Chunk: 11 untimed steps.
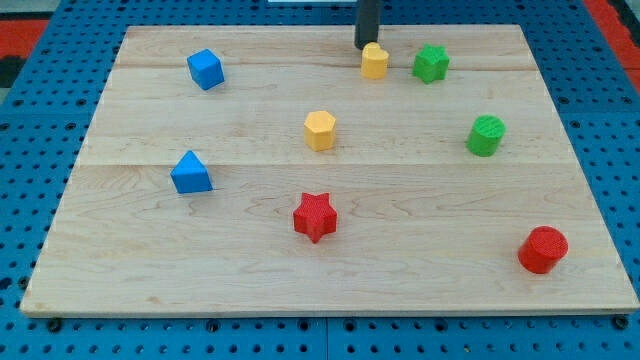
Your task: Point your arm at the blue cube
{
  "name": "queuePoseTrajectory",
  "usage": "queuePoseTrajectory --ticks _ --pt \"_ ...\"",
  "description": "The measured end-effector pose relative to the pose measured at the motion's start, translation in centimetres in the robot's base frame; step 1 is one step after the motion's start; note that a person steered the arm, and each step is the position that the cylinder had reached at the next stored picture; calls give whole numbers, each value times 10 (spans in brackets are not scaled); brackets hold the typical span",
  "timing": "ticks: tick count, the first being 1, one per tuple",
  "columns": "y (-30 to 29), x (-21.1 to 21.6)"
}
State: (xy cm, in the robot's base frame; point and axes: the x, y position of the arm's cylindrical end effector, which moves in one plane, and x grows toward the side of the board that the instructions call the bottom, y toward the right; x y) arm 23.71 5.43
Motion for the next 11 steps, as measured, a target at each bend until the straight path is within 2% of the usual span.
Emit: queuePoseTrajectory --ticks 1,4,5,7,9,11 --pt "-4 5" --pt "-213 -9" --pt "-248 4" --pt "-250 4" --pt "-270 27" --pt "-203 37"
